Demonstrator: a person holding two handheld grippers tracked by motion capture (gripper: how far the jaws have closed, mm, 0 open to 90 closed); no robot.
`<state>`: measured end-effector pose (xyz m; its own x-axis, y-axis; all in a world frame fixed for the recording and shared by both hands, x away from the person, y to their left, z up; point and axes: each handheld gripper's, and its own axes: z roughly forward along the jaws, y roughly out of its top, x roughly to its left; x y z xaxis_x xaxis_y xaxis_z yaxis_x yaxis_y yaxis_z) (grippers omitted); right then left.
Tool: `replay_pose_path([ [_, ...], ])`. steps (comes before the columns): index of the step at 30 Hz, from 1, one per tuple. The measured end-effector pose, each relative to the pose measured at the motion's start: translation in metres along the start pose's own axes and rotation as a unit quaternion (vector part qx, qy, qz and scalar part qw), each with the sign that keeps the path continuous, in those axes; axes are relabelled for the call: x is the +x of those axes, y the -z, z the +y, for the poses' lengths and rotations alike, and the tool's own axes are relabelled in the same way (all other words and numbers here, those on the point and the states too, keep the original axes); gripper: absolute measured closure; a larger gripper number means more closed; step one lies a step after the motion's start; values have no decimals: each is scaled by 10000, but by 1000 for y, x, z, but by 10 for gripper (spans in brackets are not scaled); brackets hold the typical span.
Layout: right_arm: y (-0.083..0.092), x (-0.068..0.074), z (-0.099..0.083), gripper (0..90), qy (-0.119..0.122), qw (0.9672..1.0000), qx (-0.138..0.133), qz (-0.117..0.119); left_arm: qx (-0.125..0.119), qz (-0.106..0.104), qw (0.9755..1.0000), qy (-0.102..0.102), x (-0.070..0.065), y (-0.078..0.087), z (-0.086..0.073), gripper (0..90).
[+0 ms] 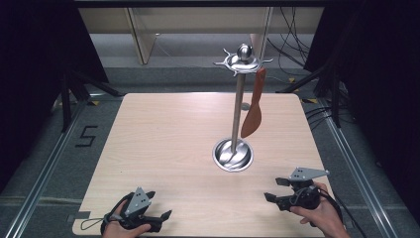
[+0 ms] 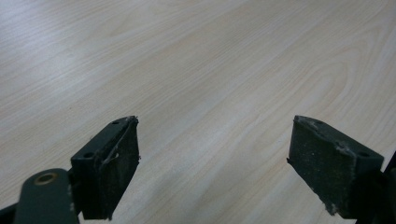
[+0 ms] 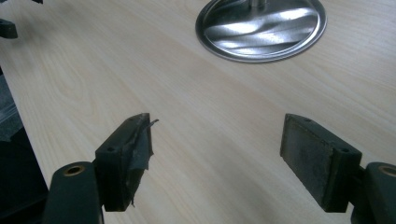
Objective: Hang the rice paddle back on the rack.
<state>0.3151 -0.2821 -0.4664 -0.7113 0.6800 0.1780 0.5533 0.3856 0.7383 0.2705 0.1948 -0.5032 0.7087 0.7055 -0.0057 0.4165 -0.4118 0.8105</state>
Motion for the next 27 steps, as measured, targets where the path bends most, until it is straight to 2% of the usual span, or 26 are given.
replay_pose_path([
  [1,1,1,-1,259,-24,10000,89,27,0,0,10000,0,0,0,0,155],
  [3,1,2,-3,257,48,10000,82,28,3,1,10000,2,0,0,0,155],
  [5,1,3,-5,256,-26,9999,148,61,3,3,10000,3,0,0,0,155],
  [6,0,0,-6,256,170,9998,108,21,3,3,10000,3,0,0,0,155],
  [7,0,3,-8,256,0,9999,136,39,23,20,10000,-30,0,0,0,155],
  [8,1,2,-8,255,58,9998,175,37,49,3,10000,-60,1,1,0,155],
  [10,2,3,-10,255,1,9998,189,21,59,16,9999,-124,1,1,1,155],
  [11,2,3,-11,255,-19,9998,174,7,62,17,9999,-117,1,1,1,155],
  [12,3,2,-12,255,151,9998,94,-9,62,17,9999,-117,1,1,1,155],
  [13,4,4,-13,254,21,9999,123,24,40,10,10000,-54,1,1,0,155],
  [14,5,4,-13,254,43,9999,162,-5,-5,8,10000,19,0,0,0,155],
  [15,5,2,-13,254,182,9998,119,11,-5,8,10000,13,0,0,0,155],
  [16,7,6,-14,254,-63,9999,151,6,0,4,10000,13,0,0,0,155],
  [17,9,6,-14,254,-10,9999,135,28,26,13,10000,-38,0,0,0,155],
  [18,8,7,-15,254,-56,9999,105,83,107,44,9997,-205,3,1,1,155],
  [19,10,4,-15,254,114,9999,84,3,89,48,9996,-245,3,1,1,155],
  [20,11,4,-16,254,115,9999,78,-66,99,49,9997,-235,3,1,1,155],
  [21,12,8,-17,254,-91,9999,119,-9,96,49,9997,-208,3,1,1,155],
  [22,13,7,-17,253,-49,9999,130,-51,100,50,9997,-228,3,1,1,155],
  [23,13,5,-18,253,146,9998,58,-119,100,50,9997,-228,3,1,1,155],
  [24,13,5,-18,253,146,9998,58,-119,98,48,9997,-235,3,1,1,155],
  [25,12,5,-19,253,3,9999,117,57,97,44,9997,-217,3,1,1,155],
  [26,13,4,-19,253,119,9999,99,-11,99,44,9997,-216,3,1,1,155],
  [27,12,5,-20,253,-3,10000,61,26,97,44,9997,-215,3,0,1,155],
])
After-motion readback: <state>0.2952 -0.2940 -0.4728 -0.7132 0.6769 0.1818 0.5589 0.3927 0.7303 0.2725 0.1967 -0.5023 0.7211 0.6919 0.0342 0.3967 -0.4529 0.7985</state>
